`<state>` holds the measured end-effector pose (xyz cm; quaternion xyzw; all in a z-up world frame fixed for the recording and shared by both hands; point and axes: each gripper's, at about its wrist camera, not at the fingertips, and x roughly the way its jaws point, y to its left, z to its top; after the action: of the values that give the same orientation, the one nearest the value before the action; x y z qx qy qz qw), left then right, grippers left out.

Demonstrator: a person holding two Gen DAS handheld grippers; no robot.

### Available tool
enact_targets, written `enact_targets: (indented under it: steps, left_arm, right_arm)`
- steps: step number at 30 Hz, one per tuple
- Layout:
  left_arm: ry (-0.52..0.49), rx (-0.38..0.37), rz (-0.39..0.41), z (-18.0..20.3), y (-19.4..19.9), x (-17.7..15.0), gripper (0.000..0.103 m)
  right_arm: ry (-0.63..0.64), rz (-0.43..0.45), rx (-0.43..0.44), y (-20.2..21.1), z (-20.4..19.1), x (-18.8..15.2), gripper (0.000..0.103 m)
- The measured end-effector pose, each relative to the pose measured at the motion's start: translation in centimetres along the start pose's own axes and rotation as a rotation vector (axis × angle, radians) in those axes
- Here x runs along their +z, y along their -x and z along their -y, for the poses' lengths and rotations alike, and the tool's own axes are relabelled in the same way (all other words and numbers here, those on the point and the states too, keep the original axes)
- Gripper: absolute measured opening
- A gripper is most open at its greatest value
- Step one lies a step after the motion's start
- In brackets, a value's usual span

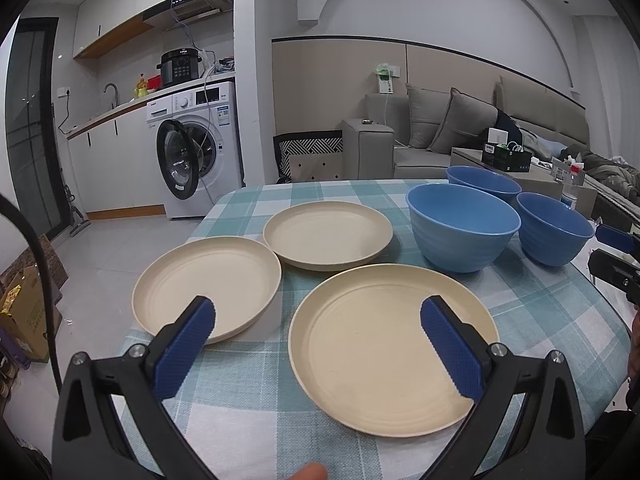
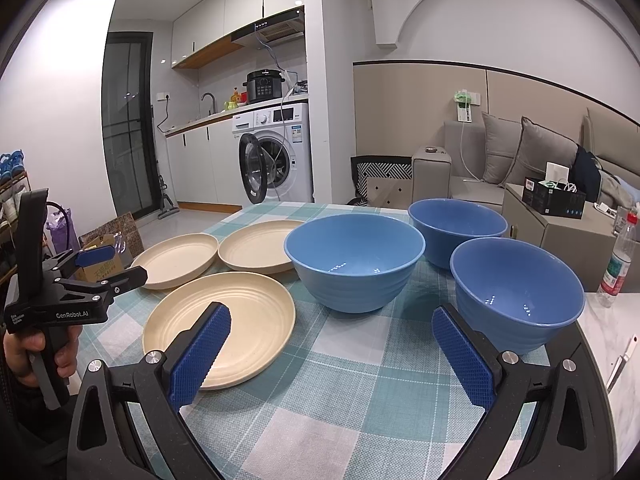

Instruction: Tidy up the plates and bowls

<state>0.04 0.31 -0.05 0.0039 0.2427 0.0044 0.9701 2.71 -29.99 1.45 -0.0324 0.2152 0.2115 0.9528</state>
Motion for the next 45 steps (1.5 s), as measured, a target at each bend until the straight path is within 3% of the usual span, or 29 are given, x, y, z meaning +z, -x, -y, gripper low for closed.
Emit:
enact_targets:
  steps: [45]
  left_arm:
    - [0.006,0.007,0.009,-1.4,0.2,0.6,0.103]
  right_arm:
    - [-0.003,-0.012,-0.022,-0.3,0.6,-0.1,0.103]
